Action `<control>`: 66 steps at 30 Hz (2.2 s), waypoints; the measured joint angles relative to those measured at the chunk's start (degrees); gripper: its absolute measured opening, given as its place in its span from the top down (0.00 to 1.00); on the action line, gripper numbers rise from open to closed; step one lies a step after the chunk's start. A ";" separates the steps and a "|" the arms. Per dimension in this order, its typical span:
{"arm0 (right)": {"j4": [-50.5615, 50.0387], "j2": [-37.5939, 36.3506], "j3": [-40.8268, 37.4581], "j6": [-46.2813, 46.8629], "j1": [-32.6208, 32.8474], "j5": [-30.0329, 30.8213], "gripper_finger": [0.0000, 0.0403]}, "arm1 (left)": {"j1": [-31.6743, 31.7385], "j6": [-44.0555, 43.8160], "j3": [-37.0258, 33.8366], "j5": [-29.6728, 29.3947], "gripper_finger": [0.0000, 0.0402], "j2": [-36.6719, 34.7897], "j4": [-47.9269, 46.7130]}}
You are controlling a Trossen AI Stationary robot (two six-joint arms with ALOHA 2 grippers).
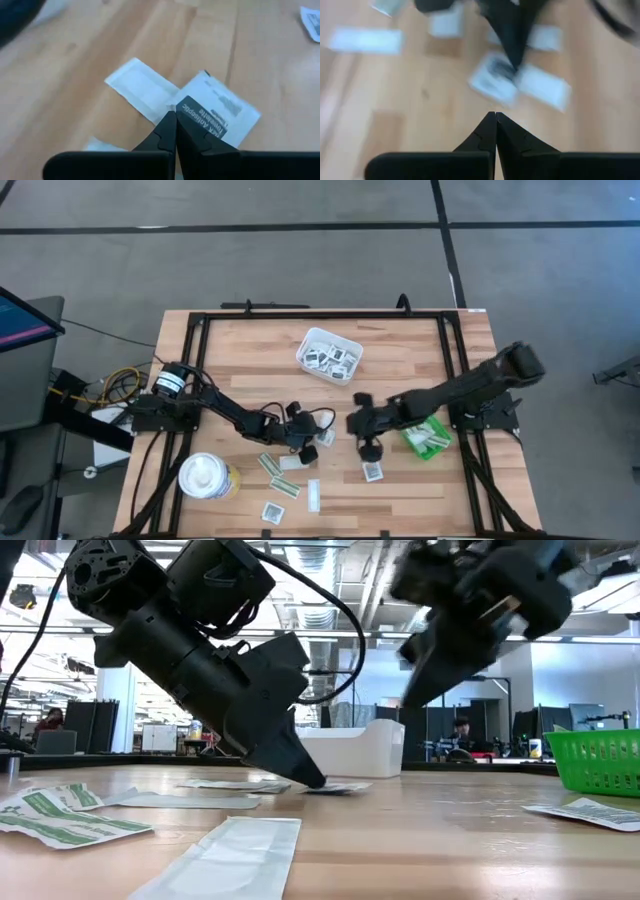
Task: Pick & Place First Aid Supplies
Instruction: Put the towelette pack into the white bin
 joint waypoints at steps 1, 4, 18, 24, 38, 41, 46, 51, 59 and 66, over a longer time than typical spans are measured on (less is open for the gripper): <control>-3.28 -2.00 -0.06 0.56 0.53 2.03 1.00 | 0.02 0.79 -0.06 -0.65 0.99 -0.40 -0.03; -6.64 -8.67 -4.30 1.77 2.37 6.15 1.00 | 0.10 5.16 -0.04 -5.39 0.99 -3.48 0.66; 25.93 -34.70 -35.25 -10.69 -10.03 -8.10 1.00 | 21.14 19.00 0.17 -7.81 0.99 -17.78 4.35; 25.96 -33.47 -35.45 -4.51 -15.47 -7.87 1.00 | 29.98 13.61 0.16 1.43 0.96 -11.52 5.71; 28.75 -25.62 -31.80 -1.73 -5.34 -15.25 0.93 | 22.71 13.82 0.24 10.85 0.68 -15.89 7.21; 28.94 -23.50 -29.77 -0.57 -0.50 -13.52 0.86 | 16.18 13.82 0.24 14.04 0.68 -18.35 6.19; 28.97 -16.51 -26.85 2.89 7.28 -8.85 0.74 | 4.69 14.03 0.22 14.30 0.68 -19.13 5.28; 28.49 -6.98 -25.57 10.42 13.46 -4.38 0.67 | -4.01 15.01 0.14 10.89 0.68 -17.15 5.64; 27.49 3.81 -21.55 13.72 14.77 -0.22 0.60 | -8.18 16.57 0.14 2.58 0.72 -14.24 5.75; 20.68 6.32 -18.05 7.23 15.80 2.42 0.71 | -7.50 16.48 0.16 2.56 0.73 -13.07 6.00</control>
